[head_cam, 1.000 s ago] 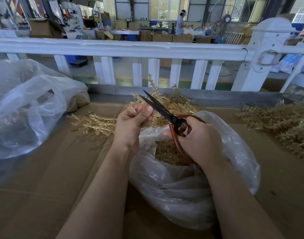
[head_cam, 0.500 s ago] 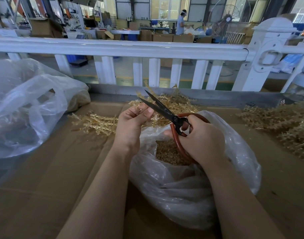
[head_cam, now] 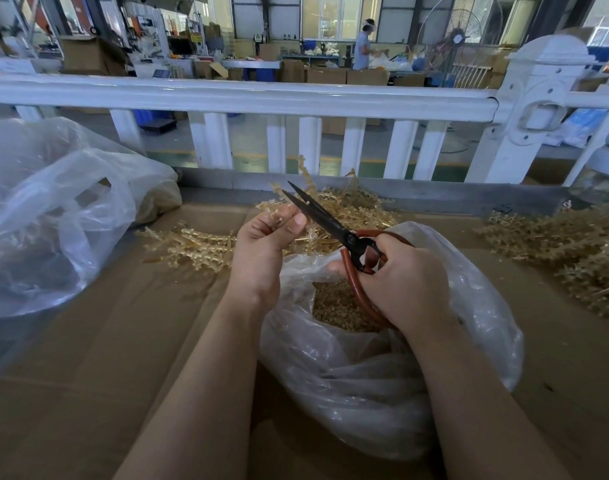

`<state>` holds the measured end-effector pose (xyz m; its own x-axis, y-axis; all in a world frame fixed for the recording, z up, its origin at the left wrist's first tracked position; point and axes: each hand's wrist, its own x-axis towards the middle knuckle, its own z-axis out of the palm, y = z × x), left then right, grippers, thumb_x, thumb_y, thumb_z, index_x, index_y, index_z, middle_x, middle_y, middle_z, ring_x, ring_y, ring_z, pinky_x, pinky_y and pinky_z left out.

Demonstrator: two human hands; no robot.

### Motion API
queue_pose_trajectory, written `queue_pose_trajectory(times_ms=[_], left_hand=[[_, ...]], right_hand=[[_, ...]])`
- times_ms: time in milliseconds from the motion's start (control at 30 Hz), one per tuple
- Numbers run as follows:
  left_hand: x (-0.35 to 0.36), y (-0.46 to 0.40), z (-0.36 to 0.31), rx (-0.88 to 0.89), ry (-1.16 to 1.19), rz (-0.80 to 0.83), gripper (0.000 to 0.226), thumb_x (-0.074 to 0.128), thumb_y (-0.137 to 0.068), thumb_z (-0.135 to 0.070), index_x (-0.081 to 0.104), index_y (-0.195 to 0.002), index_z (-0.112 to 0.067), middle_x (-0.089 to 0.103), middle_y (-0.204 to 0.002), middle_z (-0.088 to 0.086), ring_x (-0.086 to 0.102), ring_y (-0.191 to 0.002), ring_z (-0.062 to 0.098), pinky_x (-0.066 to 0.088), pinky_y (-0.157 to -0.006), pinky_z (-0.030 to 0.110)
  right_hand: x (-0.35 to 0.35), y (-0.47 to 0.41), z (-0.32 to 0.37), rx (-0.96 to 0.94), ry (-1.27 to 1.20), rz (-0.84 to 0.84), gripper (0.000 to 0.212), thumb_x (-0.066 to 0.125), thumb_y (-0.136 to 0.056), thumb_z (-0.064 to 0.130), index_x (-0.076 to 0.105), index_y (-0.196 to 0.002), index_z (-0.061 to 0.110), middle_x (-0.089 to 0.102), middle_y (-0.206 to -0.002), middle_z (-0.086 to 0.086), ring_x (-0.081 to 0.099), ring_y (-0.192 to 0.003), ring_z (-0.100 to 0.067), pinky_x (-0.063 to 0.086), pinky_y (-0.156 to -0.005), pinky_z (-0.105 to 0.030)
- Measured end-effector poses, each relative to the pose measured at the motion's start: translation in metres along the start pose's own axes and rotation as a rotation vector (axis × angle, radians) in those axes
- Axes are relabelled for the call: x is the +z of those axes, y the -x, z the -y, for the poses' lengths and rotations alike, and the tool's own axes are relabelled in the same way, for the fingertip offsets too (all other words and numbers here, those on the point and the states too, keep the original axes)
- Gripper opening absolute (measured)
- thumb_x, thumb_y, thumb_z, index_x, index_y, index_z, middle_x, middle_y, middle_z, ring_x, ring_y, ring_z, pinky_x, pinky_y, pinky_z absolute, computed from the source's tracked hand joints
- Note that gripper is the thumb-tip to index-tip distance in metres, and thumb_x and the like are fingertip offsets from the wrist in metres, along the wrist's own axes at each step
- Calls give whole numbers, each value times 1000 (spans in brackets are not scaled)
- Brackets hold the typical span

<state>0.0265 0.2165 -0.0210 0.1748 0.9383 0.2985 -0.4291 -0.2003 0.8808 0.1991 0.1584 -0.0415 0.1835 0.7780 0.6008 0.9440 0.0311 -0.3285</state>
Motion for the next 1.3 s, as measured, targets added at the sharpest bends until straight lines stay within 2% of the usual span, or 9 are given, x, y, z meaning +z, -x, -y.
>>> queue_pose_trajectory(times_ms=[100,267,467,600,700,867,1000,1133,1300], left_hand=[[1,0,0,-2,-8,-11,15,65,-86,-3,69,-80,-16,67,-70,-11,58,-68,3,45,-75,20],[1,1,1,6,-57,39,11,67,-84,-8,71,-80,-17,67,-78,-6,57,-76,9,45,-81,26],[1,1,0,47,-108,92,31,64,-89,-2,76,-74,-26,71,-78,-11,63,-78,3,49,-76,15],[1,2,0,41,-102,89,31,64,-90,-3,76,-74,-26,71,-79,-11,62,-79,5,48,-79,20],[1,2,0,20,-70,74,27,63,-90,-2,74,-76,-23,69,-77,-8,60,-76,8,46,-79,27],[3,2,-1,-2,-72,58,31,62,-91,-4,73,-70,-25,66,-69,-12,56,-68,5,45,-75,22],[3,1,0,-15,-67,27,18,62,-91,-3,67,-80,-16,64,-65,-14,55,-63,1,47,-67,15],[2,0,1,-57,-54,0,17,65,-90,-5,70,-79,-17,62,-71,-2,50,-67,10,44,-74,24],[6,1,5,-150,-103,41,10,67,-89,-5,71,-82,-10,69,-68,-1,56,-62,9,45,-65,21]], right_hand=[[0,0,0,10,-32,-7,60,57,-77,80,60,-72,20,60,-63,11,56,-56,-9,54,-54,-32],[0,1,0,17,-56,-11,65,50,-74,83,68,-84,21,66,-72,12,60,-63,-9,56,-59,-32],[-1,0,-1,12,-32,-3,69,45,-74,86,70,-90,24,66,-73,13,60,-64,-7,54,-58,-27],[0,-1,-1,18,-37,-4,57,57,-78,79,66,-81,23,63,-68,12,59,-61,-8,53,-57,-28],[0,-1,0,19,-84,-7,63,54,-74,82,63,-78,20,62,-67,12,59,-60,-8,54,-57,-30],[0,-1,2,18,-107,4,61,57,-72,82,55,-70,21,57,-61,13,55,-55,-6,53,-54,-29],[1,-1,1,18,-131,2,66,49,-68,87,51,-66,22,53,-58,12,52,-52,-6,47,-51,-25],[2,-1,1,59,-209,10,74,46,-66,90,63,-74,19,63,-65,12,59,-59,-5,51,-56,-23],[2,-4,1,151,-434,19,46,61,-70,77,69,-82,33,66,-67,23,64,-68,5,45,-53,-7]])
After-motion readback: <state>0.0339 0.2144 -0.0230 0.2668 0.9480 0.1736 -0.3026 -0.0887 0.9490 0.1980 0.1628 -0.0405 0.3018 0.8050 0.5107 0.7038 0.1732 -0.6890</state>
